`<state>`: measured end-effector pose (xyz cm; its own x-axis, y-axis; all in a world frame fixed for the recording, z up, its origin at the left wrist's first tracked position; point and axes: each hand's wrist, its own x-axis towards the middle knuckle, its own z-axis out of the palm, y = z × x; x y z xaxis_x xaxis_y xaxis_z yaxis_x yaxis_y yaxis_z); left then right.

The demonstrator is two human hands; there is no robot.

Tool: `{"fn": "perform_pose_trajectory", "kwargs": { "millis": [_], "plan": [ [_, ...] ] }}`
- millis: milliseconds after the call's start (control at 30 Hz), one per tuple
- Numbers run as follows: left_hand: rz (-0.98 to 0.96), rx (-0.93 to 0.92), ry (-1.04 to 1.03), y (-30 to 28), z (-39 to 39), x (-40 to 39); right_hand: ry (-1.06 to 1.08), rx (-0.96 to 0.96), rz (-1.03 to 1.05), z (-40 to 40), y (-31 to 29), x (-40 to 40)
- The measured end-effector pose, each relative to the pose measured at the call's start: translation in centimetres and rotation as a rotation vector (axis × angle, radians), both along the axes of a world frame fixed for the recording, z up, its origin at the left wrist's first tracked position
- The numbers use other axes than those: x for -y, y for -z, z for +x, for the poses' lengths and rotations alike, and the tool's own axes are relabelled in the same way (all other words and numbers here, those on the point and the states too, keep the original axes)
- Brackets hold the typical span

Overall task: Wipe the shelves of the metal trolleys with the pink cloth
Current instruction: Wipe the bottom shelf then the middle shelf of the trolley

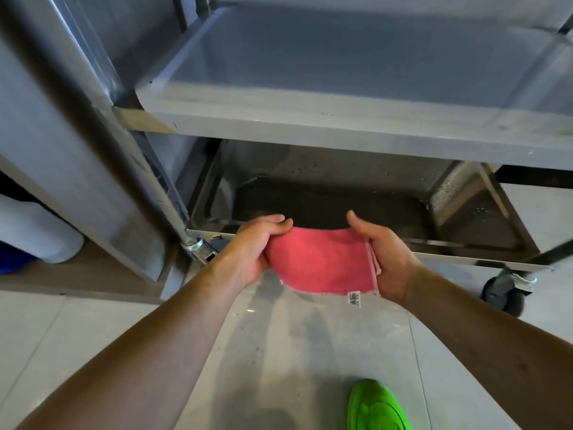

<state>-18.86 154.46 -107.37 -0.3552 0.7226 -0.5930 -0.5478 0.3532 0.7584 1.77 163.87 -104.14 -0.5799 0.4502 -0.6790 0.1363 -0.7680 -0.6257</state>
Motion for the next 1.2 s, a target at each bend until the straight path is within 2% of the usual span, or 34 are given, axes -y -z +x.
{"fn": "perform_pose_trajectory", "kwargs": {
  "millis": [167, 267, 333, 467, 533, 700, 800, 867, 1000, 1067, 1200],
  "plan": [
    [-0.108, -0.362, -0.032, 0.8, -0.6, -0.6, -0.036, 0.346, 0.321, -0.5, 1.6, -1.4],
    [-0.087, -0.656, -0.079, 0.8, -0.4, -1.5, -0.057, 0.403, 0.478, -1.1, 2.2, -2.5],
    [-0.105, -0.789, -0.103, 0.7, -0.5, -2.1, -0.009, 0.397, 0.529, -1.8, 2.2, -3.3],
    [-0.088, -0.883, -0.233, 0.3, -1.3, -3.2, 0.174, 0.391, 0.630, -4.2, 2.4, -5.0],
    [-0.103, -0.946, -0.245, 0.3, -1.6, -3.5, 0.164, 0.484, 0.750, -5.1, 2.7, -5.3],
    [-0.102, -1.313, -0.029, 1.6, -0.7, -1.9, -0.161, 0.743, 1.323, -5.4, 4.0, -3.5],
    [-0.109, -1.389, -0.006, 2.5, -0.5, -1.0, -0.386, 0.724, 1.604, -5.5, 4.9, -1.8],
    [-0.122, -1.423, -0.014, 2.7, -0.5, -0.7, -0.538, 0.720, 1.658, -6.4, 5.3, -1.2],
    [-0.087, -1.468, -0.044, 2.3, -0.3, -0.8, -0.831, 0.858, 1.573, -9.4, 6.7, -2.0],
    [-0.088, -1.454, -0.111, 1.8, -0.7, -0.8, -0.898, 0.882, 1.605, -10.6, 7.7, -1.9],
    [-0.093, -1.443, -0.247, 1.3, -2.6, 0.4, -0.898, 0.832, 1.652, -11.9, 8.3, -1.5]
  ]
}}
